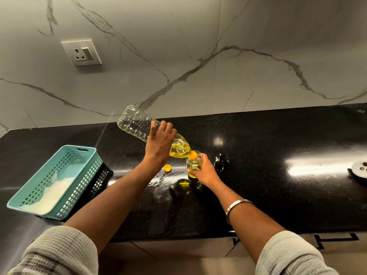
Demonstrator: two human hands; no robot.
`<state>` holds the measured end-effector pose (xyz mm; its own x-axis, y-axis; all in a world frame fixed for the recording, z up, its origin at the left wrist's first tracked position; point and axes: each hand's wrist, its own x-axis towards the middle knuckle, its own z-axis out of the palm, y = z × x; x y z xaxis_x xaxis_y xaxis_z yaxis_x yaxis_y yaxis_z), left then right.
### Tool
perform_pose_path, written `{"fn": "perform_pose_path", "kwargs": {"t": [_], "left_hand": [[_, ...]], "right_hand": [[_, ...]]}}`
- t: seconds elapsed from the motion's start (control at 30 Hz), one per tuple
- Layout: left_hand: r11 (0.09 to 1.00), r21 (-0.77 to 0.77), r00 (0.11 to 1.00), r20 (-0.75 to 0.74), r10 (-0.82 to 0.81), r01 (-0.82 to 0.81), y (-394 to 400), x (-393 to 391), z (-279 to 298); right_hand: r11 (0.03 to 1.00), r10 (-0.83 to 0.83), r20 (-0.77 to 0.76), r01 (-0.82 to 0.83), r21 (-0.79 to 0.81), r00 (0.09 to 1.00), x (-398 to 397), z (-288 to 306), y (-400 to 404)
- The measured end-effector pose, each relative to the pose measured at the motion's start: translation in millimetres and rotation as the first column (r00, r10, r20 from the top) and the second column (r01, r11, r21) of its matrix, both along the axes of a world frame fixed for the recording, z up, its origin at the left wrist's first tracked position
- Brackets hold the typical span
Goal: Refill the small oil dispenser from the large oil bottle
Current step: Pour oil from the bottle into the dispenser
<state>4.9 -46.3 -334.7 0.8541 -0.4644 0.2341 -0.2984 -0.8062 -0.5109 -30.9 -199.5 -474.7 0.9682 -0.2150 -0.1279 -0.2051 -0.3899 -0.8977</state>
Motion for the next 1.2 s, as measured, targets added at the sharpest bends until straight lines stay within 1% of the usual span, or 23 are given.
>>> {"fn": "perform_pose_path", "kwargs": {"t": [0.87,1.2], "left_hand": [[1.000,0.008,1.000,0.004,0.004,-0.004,0.3,1.5,-2.8],[1.000,-0.004,1.000,0.006,0.002,-0.002,0.9,1.9,-2.9]], "right_hand": [[1.000,-0.006,-0.012,0.005,-0.016,1.000,1.6,-0.2,0.8],[1.000,-0.002,0.018,0.002,0.007,1.000,-1.5,3.0,0.5]]}}
